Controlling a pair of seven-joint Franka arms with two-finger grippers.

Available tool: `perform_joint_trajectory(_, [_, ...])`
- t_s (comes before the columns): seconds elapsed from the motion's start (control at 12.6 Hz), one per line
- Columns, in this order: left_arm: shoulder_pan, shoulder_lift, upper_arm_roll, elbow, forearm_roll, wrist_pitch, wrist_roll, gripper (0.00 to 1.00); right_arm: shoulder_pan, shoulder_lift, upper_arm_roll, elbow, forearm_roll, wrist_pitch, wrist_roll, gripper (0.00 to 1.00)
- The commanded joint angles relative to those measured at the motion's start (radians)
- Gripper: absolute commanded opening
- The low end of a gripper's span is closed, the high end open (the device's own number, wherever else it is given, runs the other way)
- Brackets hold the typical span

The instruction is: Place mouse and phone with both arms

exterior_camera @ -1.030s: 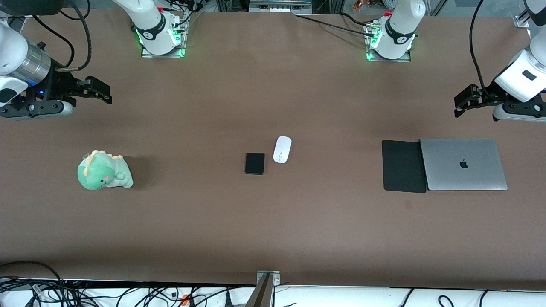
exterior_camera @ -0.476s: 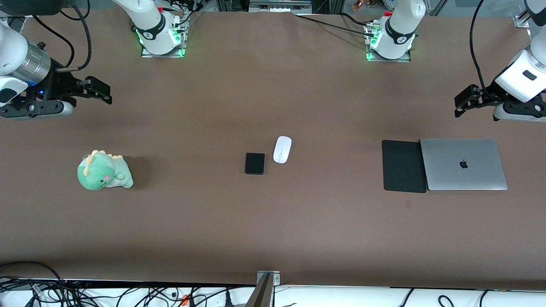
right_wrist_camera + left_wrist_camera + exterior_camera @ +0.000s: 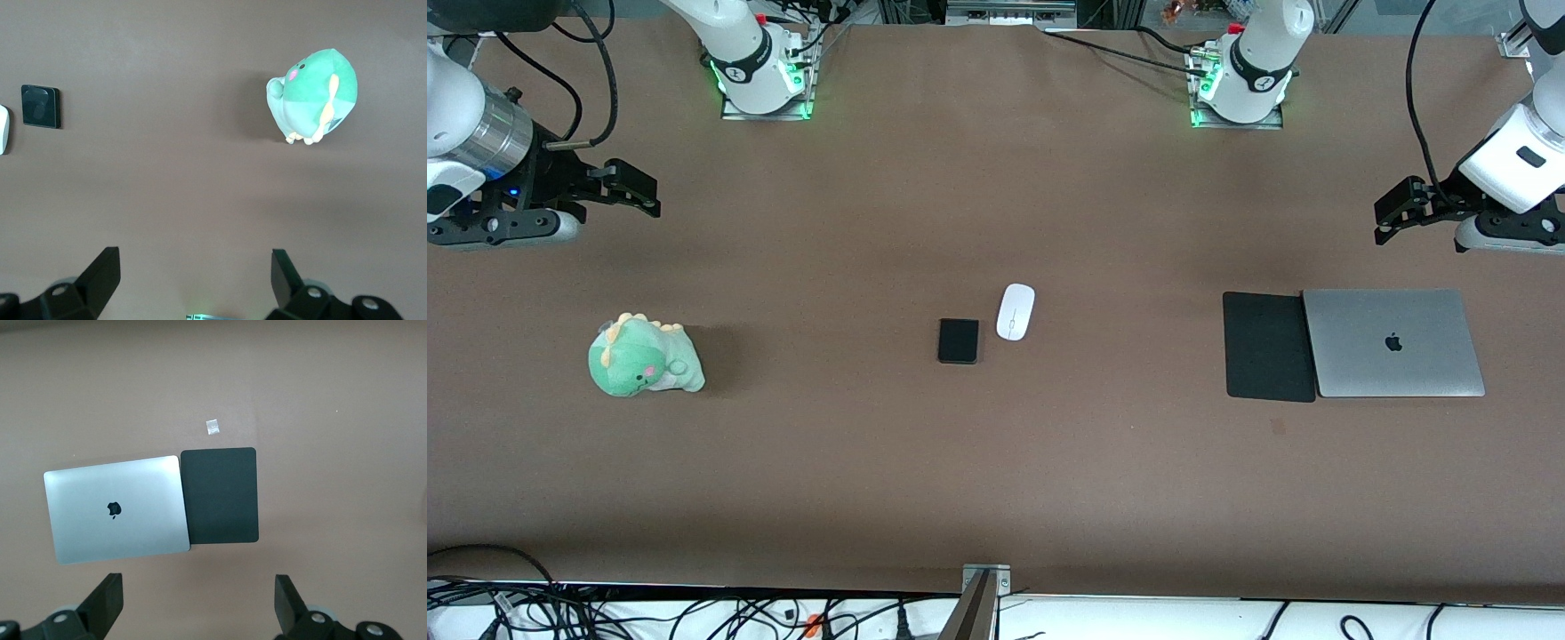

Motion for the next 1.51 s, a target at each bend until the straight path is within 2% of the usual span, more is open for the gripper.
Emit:
perform_joint_trajectory(0.0, [0.005, 0.003, 0.000, 0.010, -0.016, -0.016, 0.011, 1.00, 0.003, 0.002, 0.002, 0.008, 0.000, -0.002, 0.010, 1.00])
perform_joint_trajectory(0.4, [-0.009, 0.024, -0.011, 0.010, -0.027, -0.063, 0.008, 1.00, 0.003, 0.002, 0.002, 0.006, 0.000, -0.002, 0.010, 1.00])
perform_joint_trajectory(0.55, [-0.010, 0.094, -0.041, 0.010, -0.016, -0.102, 0.005, 1.00, 0.003, 0.002, 0.002, 0.006, 0.000, -0.002, 0.010, 1.00])
perform_joint_trajectory(0.71, [-0.009, 0.174, -0.043, 0.010, -0.030, -0.131, 0.011, 1.00, 0.003, 0.002, 0.002, 0.006, 0.000, -0.002, 0.012, 1.00])
perform_joint_trajectory(0.79, [-0.018, 0.207, -0.055, 0.012, -0.038, -0.113, 0.009, 1.00, 0.003, 0.003, 0.002, 0.006, 0.000, -0.002, 0.012, 1.00])
perform_joint_trajectory(1.11, [-0.082, 0.331, -0.175, 0.012, -0.064, 0.033, -0.006, 1.00, 0.003, 0.003, 0.002, 0.008, 0.000, -0.002, 0.012, 1.00])
perform_joint_trajectory(1.27, [-0.165, 0.394, -0.178, 0.012, -0.059, 0.145, -0.027, 1.00, 0.003, 0.003, 0.002, 0.006, 0.000, -0.001, 0.012, 1.00])
perform_joint_trajectory(1.43, [-0.266, 0.484, -0.178, 0.067, -0.056, 0.234, -0.111, 1.00, 0.005, 0.003, 0.002, 0.006, 0.001, 0.002, 0.012, 1.00])
